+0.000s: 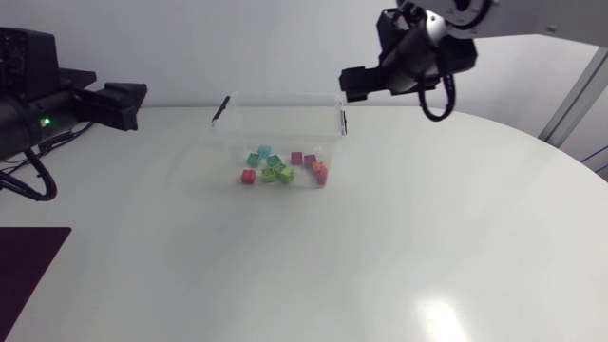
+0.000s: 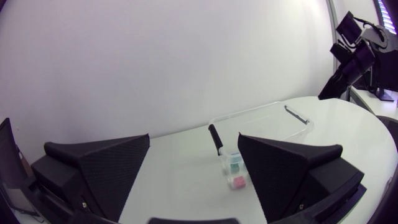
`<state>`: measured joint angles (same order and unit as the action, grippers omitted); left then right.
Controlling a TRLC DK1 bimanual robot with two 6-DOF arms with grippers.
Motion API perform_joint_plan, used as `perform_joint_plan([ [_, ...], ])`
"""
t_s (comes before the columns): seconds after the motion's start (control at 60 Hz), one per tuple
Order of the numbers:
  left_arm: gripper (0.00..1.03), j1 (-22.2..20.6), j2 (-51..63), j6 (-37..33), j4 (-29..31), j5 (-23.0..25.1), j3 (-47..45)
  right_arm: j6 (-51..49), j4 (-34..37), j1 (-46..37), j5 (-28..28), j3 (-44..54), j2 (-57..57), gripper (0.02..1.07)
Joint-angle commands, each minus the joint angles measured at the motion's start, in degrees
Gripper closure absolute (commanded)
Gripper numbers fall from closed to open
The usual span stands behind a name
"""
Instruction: Place the duplo bricks in the container
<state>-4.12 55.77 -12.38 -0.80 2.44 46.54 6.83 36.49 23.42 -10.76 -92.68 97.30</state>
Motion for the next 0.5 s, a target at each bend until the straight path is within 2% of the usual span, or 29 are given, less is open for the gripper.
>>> perform_joint_plan([
  [0.0, 0.05, 1.31, -2.15, 1.22, 0.36, -0.68, -2.34, -1.56, -1.42, -1.89, -0.57, 6.29, -4.84, 0.07],
  [0.483, 0.05, 5.7, -10.94, 0.52, -1.84, -1.38, -11.39, -6.22, -10.39, -12.78, -0.57, 32.83, -27.77, 0.07],
])
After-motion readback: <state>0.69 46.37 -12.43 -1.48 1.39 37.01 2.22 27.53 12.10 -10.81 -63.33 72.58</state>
